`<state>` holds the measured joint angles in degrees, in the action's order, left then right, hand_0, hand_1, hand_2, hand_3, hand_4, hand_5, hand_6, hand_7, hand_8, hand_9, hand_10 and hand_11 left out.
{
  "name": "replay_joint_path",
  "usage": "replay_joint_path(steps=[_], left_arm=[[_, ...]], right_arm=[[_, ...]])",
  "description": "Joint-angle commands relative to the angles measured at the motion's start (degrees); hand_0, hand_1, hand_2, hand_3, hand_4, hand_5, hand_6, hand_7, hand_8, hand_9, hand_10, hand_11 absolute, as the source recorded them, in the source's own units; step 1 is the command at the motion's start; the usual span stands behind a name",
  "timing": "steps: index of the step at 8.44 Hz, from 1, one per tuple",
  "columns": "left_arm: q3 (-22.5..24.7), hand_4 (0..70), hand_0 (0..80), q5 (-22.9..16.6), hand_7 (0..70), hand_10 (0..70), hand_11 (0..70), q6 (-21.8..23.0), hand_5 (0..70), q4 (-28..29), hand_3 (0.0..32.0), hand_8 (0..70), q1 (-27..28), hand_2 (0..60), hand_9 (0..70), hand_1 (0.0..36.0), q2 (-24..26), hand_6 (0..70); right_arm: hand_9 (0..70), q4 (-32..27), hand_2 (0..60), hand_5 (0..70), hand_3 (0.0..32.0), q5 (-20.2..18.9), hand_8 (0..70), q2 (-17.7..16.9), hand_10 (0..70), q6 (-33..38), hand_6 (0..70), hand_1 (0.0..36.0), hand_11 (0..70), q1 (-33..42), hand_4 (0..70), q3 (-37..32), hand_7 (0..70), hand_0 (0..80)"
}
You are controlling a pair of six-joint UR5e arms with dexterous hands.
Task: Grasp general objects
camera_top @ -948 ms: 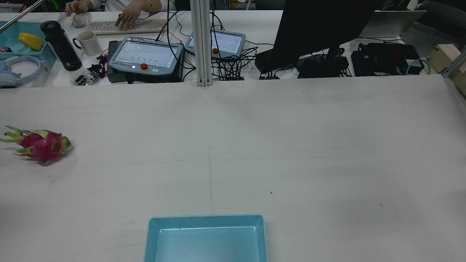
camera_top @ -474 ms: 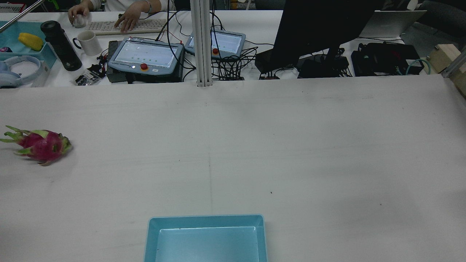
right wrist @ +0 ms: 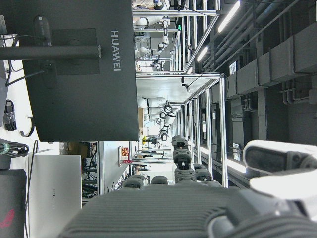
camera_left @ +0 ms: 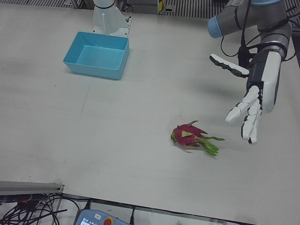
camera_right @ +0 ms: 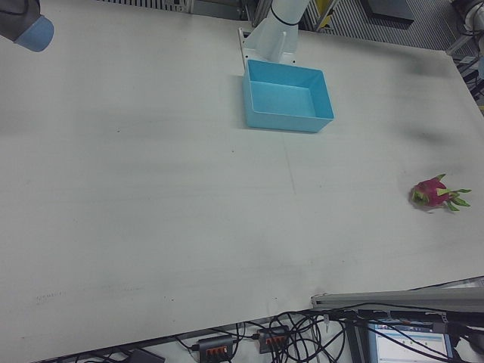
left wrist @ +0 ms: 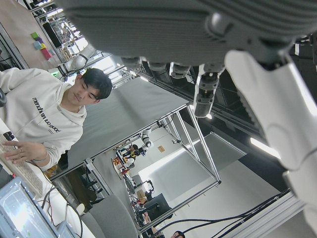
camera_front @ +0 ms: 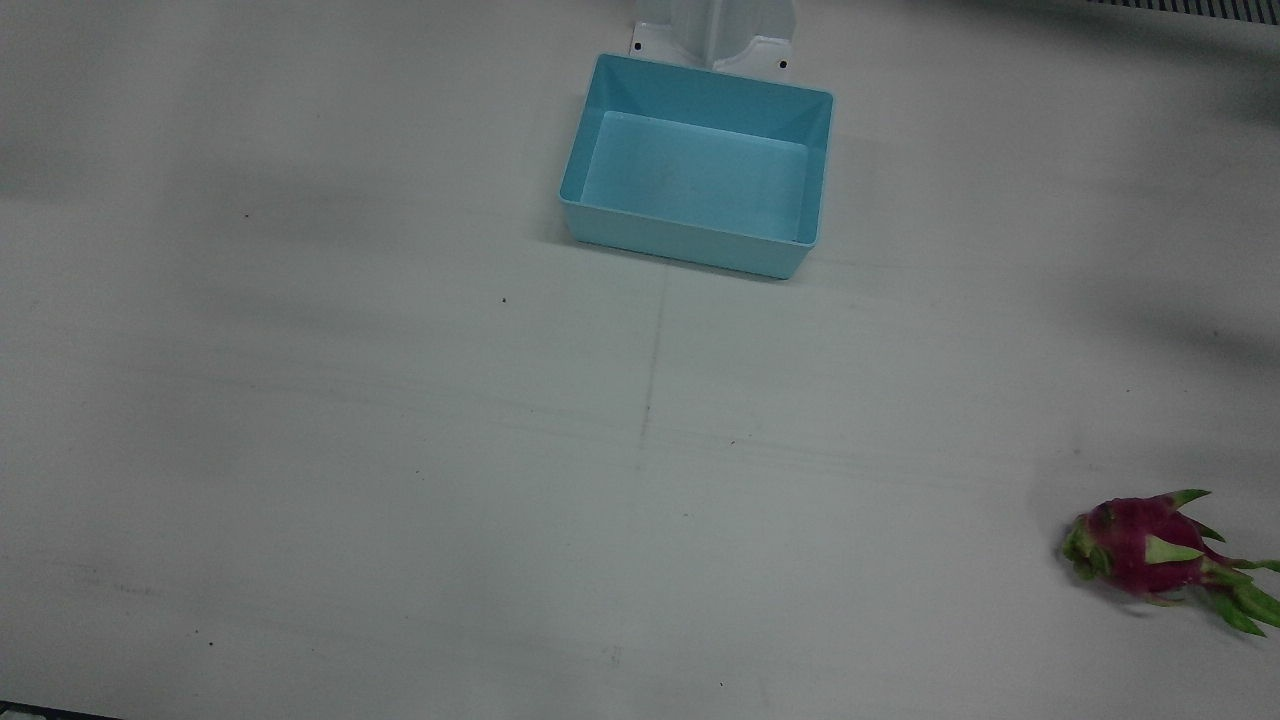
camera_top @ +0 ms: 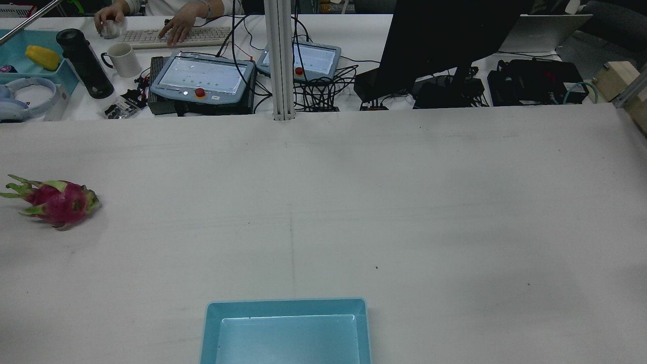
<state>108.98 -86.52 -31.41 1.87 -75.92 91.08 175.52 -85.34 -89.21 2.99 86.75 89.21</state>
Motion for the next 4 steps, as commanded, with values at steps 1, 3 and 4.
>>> replay_joint_path(steps=[1,3,4], left_arm=[[2.2,8.8,61.3,-0.8,7.7,0.0,2.9,-11.9,30.9,-6.6,0.0,0.0,0.5,3.5,0.1,24.1,0.6,0.0],[5.1,5.6,57.6,-13.8,6.5,0.3,3.3,-33.4,20.9,-26.3,0.0,0.0,-4.0,4.2,0.0,22.4,14.9,0.0],[3.5,3.8,55.8,-13.8,6.1,0.4,3.2,-40.0,17.9,-31.3,0.0,0.0,-2.2,4.6,0.0,21.2,19.3,0.0]], right_arm=[[0.0,0.0,0.0,0.0,0.0,0.0,0.0,0.0,0.0,0.0,0.0,0.0,0.0,0.0,0.0,0.1,0.0,0.0],[0.0,0.0,0.0,0.0,0.0,0.0,0.0,0.0,0.0,0.0,0.0,0.0,0.0,0.0,0.0,0.1,0.0,0.0],[0.0,0.0,0.0,0.0,0.0,0.0,0.0,0.0,0.0,0.0,0.0,0.0,0.0,0.0,0.0,0.1,0.0,0.0]])
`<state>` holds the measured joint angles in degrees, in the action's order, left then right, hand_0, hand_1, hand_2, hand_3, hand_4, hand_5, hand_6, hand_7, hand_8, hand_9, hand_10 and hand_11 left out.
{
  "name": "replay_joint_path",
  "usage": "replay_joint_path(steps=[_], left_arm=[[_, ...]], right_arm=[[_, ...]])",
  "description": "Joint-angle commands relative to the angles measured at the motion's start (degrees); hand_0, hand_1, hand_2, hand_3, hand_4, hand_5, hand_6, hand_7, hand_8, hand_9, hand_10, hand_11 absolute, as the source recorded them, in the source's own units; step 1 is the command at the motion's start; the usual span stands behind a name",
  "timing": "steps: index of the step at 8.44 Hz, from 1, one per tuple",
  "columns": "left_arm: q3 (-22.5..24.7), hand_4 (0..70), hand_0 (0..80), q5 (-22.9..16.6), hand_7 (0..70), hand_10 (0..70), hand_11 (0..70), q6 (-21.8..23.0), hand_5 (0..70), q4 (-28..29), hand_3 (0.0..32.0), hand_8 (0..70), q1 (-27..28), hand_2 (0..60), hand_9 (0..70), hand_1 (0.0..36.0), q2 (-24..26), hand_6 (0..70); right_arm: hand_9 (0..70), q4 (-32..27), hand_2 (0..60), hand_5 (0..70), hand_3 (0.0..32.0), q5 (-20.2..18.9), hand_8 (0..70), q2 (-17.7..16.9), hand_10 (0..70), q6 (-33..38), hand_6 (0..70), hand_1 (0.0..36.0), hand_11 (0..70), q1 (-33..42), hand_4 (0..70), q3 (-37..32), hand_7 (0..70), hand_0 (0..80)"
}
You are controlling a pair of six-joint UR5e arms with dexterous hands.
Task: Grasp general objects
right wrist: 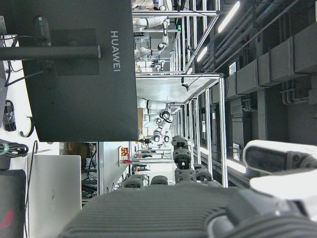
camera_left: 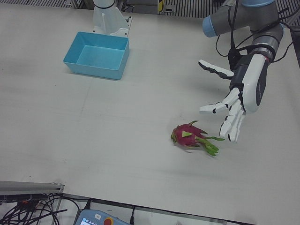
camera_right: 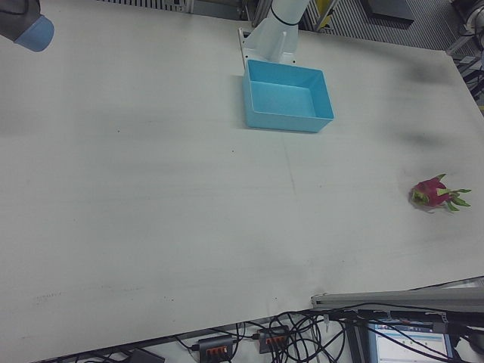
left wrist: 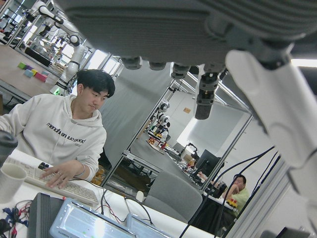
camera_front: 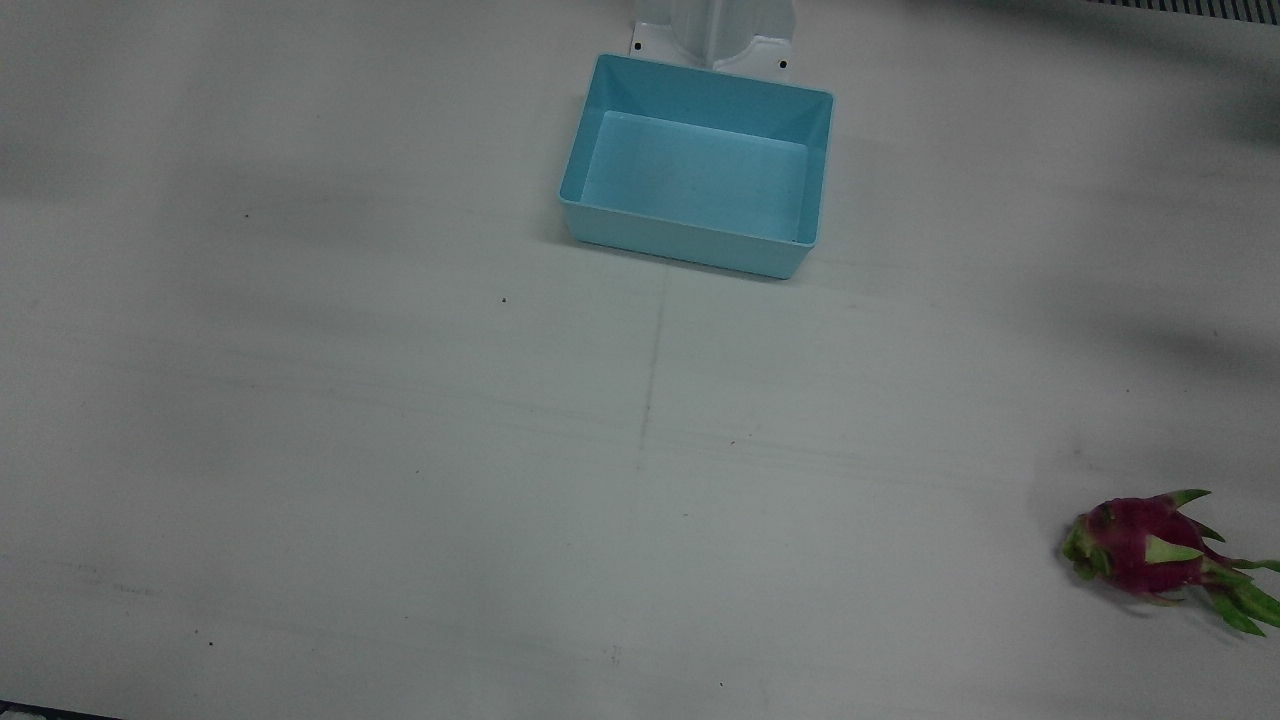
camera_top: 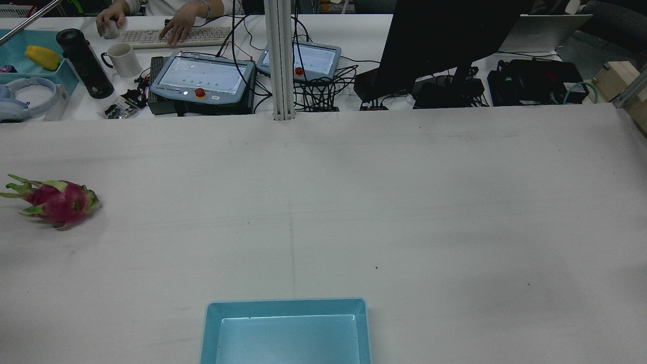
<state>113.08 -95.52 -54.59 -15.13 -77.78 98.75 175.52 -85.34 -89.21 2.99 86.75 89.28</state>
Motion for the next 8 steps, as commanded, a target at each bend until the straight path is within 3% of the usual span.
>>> replay_joint_path(steps=[1,2,3,4,8], left_arm=[[-3.1,1.3,57.7,-4.6,4.2,0.0,1.7,-19.6,5.8,-17.0,3.4,0.0,4.2,3.8,0.0,23.1,13.6,0.0],[-8.0,0.2,57.8,-4.1,3.1,0.0,0.0,-24.1,0.0,-20.3,10.2,0.0,9.7,2.4,0.0,23.5,16.1,0.0],[-10.5,0.0,55.7,-1.3,1.6,0.0,0.0,-28.4,0.0,-22.4,9.0,0.0,13.4,2.4,0.0,22.4,16.9,0.0],[-10.2,0.0,53.9,2.3,1.2,0.0,0.0,-29.0,0.0,-23.4,3.2,0.0,14.7,3.4,0.0,21.5,16.3,0.0],[-10.7,0.0,54.5,4.6,2.5,0.0,0.0,-30.7,0.0,-23.2,1.8,0.0,14.8,5.9,0.0,22.9,10.2,0.0]], right_arm=[[0.0,0.0,0.0,0.0,0.0,0.0,0.0,0.0,0.0,0.0,0.0,0.0,0.0,0.0,0.0,0.0,0.0,0.0],[0.0,0.0,0.0,0.0,0.0,0.0,0.0,0.0,0.0,0.0,0.0,0.0,0.0,0.0,0.0,0.0,0.0,0.0],[0.0,0.0,0.0,0.0,0.0,0.0,0.0,0.0,0.0,0.0,0.0,0.0,0.0,0.0,0.0,0.0,0.0,0.0],[0.0,0.0,0.0,0.0,0.0,0.0,0.0,0.0,0.0,0.0,0.0,0.0,0.0,0.0,0.0,-0.1,0.0,0.0],[0.0,0.0,0.0,0.0,0.0,0.0,0.0,0.0,0.0,0.0,0.0,0.0,0.0,0.0,0.0,-0.1,0.0,0.0]])
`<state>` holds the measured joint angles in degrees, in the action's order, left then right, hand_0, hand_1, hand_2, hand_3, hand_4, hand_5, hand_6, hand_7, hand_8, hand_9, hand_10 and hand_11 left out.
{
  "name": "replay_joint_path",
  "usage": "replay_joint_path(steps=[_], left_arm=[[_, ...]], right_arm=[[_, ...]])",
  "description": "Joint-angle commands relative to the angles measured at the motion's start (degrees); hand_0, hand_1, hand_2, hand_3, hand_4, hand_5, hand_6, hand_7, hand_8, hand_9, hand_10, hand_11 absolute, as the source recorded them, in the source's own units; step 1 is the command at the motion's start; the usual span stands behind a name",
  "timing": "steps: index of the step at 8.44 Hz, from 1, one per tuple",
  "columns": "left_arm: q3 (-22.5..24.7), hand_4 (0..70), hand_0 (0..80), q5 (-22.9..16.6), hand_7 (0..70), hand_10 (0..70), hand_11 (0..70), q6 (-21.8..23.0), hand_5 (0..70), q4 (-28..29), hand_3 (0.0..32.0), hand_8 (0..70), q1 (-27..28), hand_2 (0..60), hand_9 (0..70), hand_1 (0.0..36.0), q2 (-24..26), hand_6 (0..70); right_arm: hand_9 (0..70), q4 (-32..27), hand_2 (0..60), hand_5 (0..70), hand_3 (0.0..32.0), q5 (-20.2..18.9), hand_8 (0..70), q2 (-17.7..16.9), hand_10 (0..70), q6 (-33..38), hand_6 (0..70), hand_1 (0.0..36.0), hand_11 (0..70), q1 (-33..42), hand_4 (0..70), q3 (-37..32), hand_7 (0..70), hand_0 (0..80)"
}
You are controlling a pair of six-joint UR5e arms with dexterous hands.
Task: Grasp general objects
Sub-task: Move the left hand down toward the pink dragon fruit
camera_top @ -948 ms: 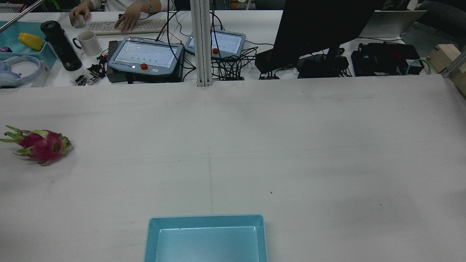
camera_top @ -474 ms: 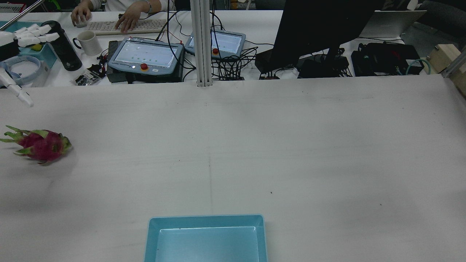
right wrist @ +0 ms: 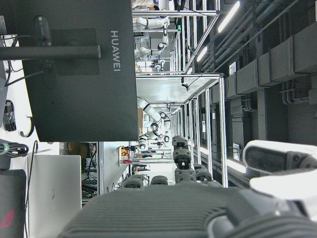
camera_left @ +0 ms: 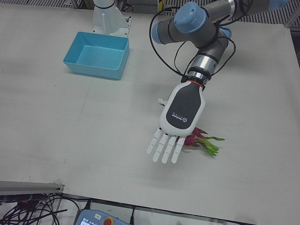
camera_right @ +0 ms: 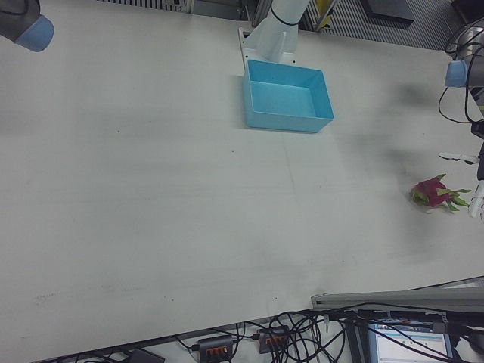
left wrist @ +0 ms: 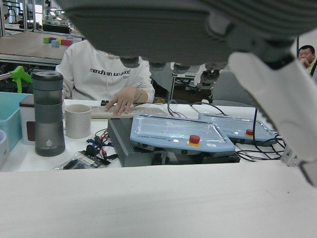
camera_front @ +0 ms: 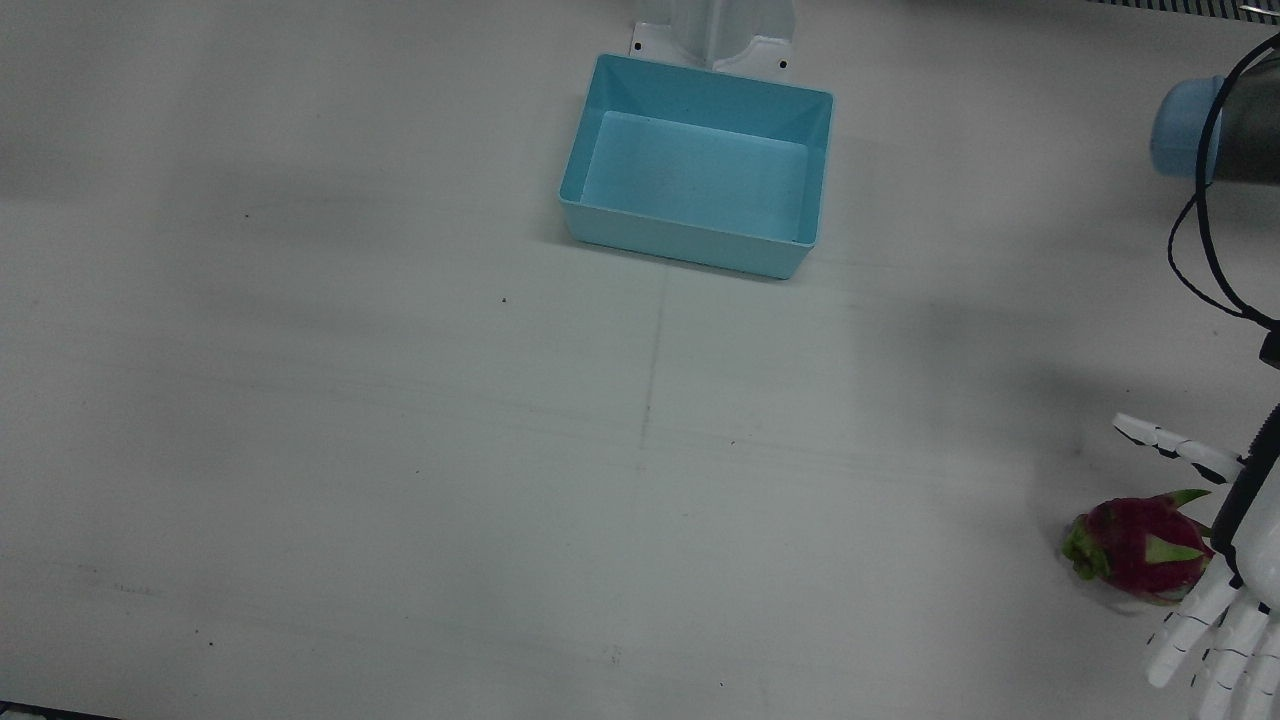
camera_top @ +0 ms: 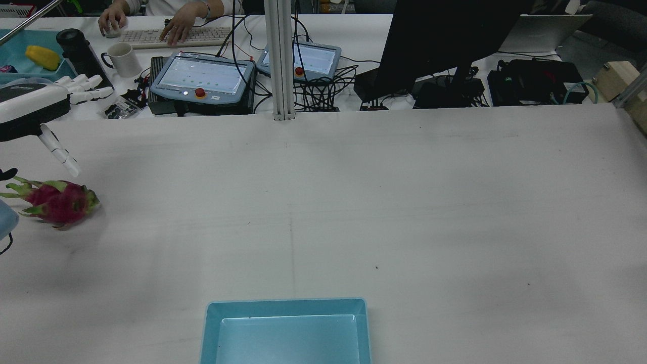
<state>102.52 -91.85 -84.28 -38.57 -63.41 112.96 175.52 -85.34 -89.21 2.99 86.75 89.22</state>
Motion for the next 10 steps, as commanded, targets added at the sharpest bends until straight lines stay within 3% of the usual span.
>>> replay_joint_path(steps=[1,2,4,7,8,10], left_arm=[[-0.1,0.0,55.0,0.8,2.6,0.0,0.1,-2.8,0.0,0.5,2.2,0.0,0.8,6.2,0.0,23.5,-5.8,0.0],[0.0,0.0,54.9,0.8,2.2,0.0,0.2,-2.9,0.0,1.4,2.4,0.0,0.8,5.5,0.0,23.1,-8.2,0.0],[-0.7,0.0,54.8,1.1,2.6,0.0,0.8,-2.2,0.0,3.6,2.8,0.0,1.2,4.0,0.0,22.5,-8.4,0.0],[-2.0,0.0,55.2,4.5,2.9,0.0,1.9,-1.3,0.9,5.4,1.0,0.0,2.8,6.2,0.0,23.3,-8.1,0.0],[-6.2,0.0,55.8,4.6,3.5,0.3,3.4,3.1,6.0,9.3,2.0,0.0,2.9,6.5,0.0,23.7,-8.0,0.0],[-8.6,0.0,55.7,4.6,3.3,0.3,3.3,3.8,6.6,11.0,2.0,0.0,2.9,7.0,0.0,23.8,-8.1,0.0]], right_arm=[[0.0,0.0,0.0,0.0,0.0,0.0,0.0,0.0,0.0,0.0,0.0,0.0,0.0,0.0,0.0,0.0,0.0,0.0],[0.0,0.0,0.0,0.0,0.0,0.0,0.0,0.0,0.0,0.0,0.0,0.0,0.0,0.0,0.0,0.0,0.0,0.0],[0.0,0.0,0.0,0.0,0.0,0.0,0.0,0.0,0.0,0.0,0.0,0.0,0.0,0.0,0.0,0.0,0.0,0.0],[0.0,0.0,0.0,0.0,0.0,0.0,0.0,0.0,0.0,0.0,0.0,0.0,0.0,-0.1,0.0,0.0,0.0,0.0],[0.0,0.0,0.0,0.0,0.0,0.0,0.0,0.0,0.0,0.0,0.0,0.0,0.0,-0.1,0.0,0.0,0.0,0.0],[0.0,0.0,0.0,0.0,0.0,0.0,0.0,0.0,0.0,0.0,0.0,0.0,0.0,0.0,0.0,0.0,0.0,0.0]])
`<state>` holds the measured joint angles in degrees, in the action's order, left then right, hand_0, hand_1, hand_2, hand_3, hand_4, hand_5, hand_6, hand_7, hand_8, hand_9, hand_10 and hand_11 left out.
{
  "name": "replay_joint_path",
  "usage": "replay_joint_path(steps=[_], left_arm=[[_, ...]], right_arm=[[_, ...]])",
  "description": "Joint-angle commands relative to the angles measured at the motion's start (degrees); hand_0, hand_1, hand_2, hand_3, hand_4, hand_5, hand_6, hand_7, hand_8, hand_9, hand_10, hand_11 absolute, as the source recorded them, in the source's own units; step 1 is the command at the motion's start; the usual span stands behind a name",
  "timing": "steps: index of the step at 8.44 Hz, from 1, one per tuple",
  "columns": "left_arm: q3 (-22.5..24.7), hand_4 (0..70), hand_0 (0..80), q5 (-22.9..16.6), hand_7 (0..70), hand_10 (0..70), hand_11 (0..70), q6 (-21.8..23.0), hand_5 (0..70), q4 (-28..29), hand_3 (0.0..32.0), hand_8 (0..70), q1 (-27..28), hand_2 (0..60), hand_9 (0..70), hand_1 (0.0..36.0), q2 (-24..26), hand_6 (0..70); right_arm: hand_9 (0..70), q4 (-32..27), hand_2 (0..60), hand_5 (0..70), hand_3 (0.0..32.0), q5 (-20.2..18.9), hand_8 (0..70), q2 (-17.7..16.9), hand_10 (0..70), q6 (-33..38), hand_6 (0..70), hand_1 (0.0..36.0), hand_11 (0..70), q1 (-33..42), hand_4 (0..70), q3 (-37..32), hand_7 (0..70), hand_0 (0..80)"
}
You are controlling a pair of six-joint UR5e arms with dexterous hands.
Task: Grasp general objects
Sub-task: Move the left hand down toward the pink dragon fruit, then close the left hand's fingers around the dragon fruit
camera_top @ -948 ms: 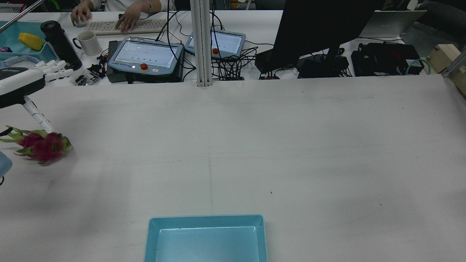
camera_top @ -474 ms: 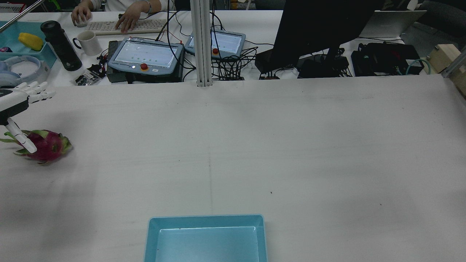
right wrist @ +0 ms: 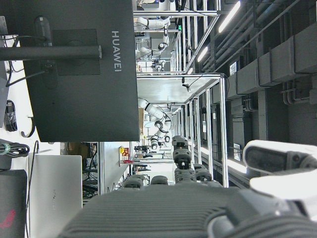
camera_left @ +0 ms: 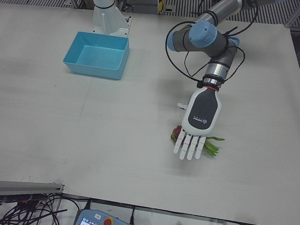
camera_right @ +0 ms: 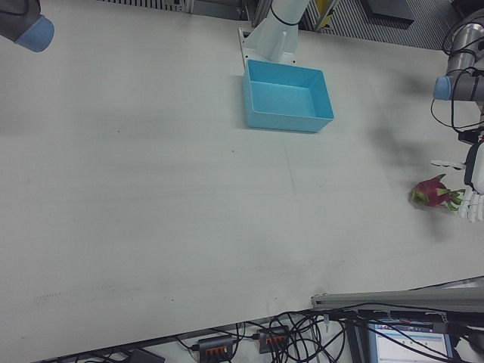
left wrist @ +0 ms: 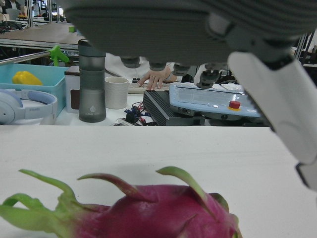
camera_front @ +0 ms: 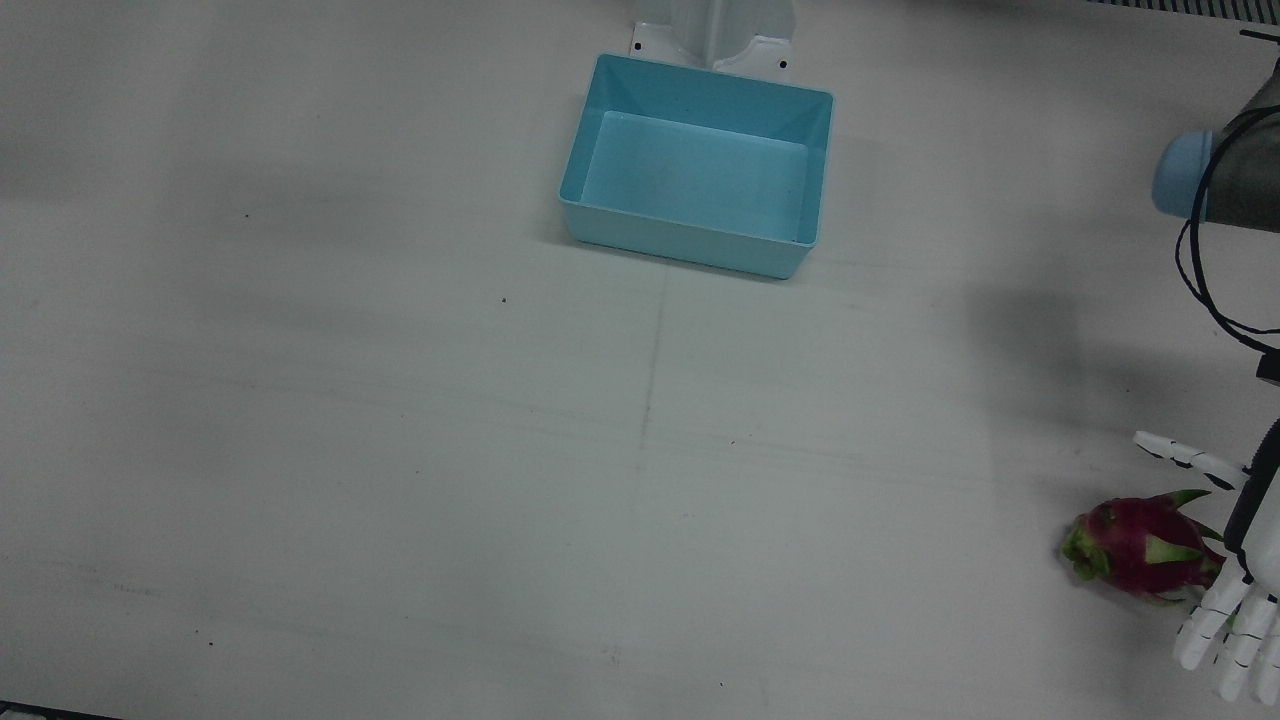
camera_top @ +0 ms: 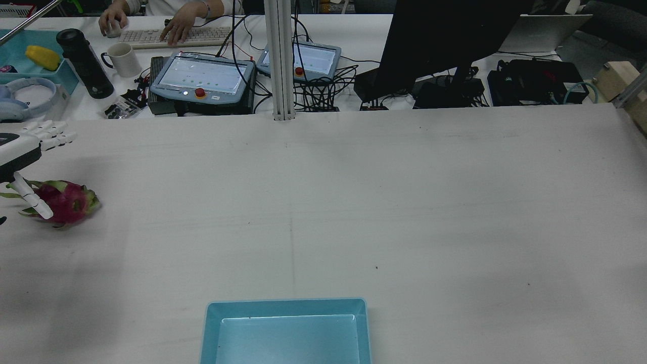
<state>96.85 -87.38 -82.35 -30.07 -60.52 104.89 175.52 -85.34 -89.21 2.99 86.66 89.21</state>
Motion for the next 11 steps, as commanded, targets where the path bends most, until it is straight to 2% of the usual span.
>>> replay_joint_path(steps=[1,3,4,5,6,7,8,9,11], left_arm=[[-3.6,0.0,55.6,0.1,3.3,0.0,2.8,1.8,7.4,3.0,2.0,0.0,0.1,6.6,0.0,23.7,0.0,0.0],[-2.9,0.0,55.8,0.1,3.6,0.0,2.6,1.8,9.6,1.8,3.0,0.0,2.1,7.2,0.0,23.8,0.0,0.0],[-2.7,0.0,56.3,1.4,4.1,0.0,2.2,1.7,11.9,1.1,3.8,0.0,6.5,7.8,0.0,24.6,0.0,0.0],[-1.2,0.0,56.2,6.0,4.0,0.0,1.4,1.6,9.7,-1.2,4.4,0.0,9.3,7.9,0.0,24.6,0.3,0.0],[0.1,0.0,56.1,7.7,3.6,0.0,1.3,1.5,7.2,-2.4,5.0,0.0,10.3,7.4,0.0,24.6,0.5,0.0],[0.4,0.0,56.9,9.7,3.4,0.0,1.4,1.4,6.0,-3.9,6.0,0.0,10.2,8.3,0.0,25.3,0.7,0.0],[2.4,0.0,57.3,13.5,3.2,0.0,1.3,1.3,4.3,-7.9,7.0,0.0,9.8,8.6,0.0,26.0,1.0,0.0],[3.7,0.0,56.0,14.6,2.7,0.0,1.8,1.3,2.1,-9.3,7.0,0.0,9.6,7.7,0.0,24.7,0.9,0.0],[1.4,0.0,54.6,15.0,3.0,0.2,3.1,0.4,5.5,-8.4,4.8,0.0,9.7,7.1,0.0,23.2,0.8,0.0]], right_arm=[[0.0,0.0,0.0,0.0,0.0,0.0,0.0,0.0,0.0,0.0,0.0,0.0,0.0,0.1,0.0,0.0,0.0,0.0],[0.0,0.0,0.0,0.0,0.0,0.0,0.0,0.0,0.0,0.0,0.0,0.0,0.0,0.1,0.0,0.0,0.0,0.0],[0.0,0.0,0.0,0.0,0.0,0.0,0.0,0.0,0.0,0.0,0.0,0.0,0.0,0.0,0.0,0.0,0.0,0.0],[0.0,0.0,0.0,0.0,0.0,0.0,0.0,0.0,0.0,0.0,0.0,0.0,0.0,0.1,0.0,0.0,0.0,0.0],[0.0,0.0,0.0,0.0,0.0,0.0,0.0,0.0,0.0,0.0,0.0,0.0,0.0,0.1,0.0,0.0,0.0,0.0],[0.0,0.0,0.0,0.0,0.0,0.0,0.0,0.0,0.0,0.0,0.0,0.0,0.0,0.0,0.0,0.0,0.0,0.0],[0.0,0.0,0.0,0.0,0.0,0.0,0.0,0.0,0.0,0.0,0.0,0.0,0.0,0.1,0.0,0.0,0.0,0.0],[0.0,0.0,0.0,0.0,0.0,0.0,0.0,0.0,0.0,0.0,0.0,0.0,0.0,0.1,0.0,0.0,0.0,0.0],[0.0,0.0,0.0,0.0,0.0,0.0,0.0,0.0,0.0,0.0,0.0,0.0,0.0,0.0,0.0,0.0,0.0,0.0]])
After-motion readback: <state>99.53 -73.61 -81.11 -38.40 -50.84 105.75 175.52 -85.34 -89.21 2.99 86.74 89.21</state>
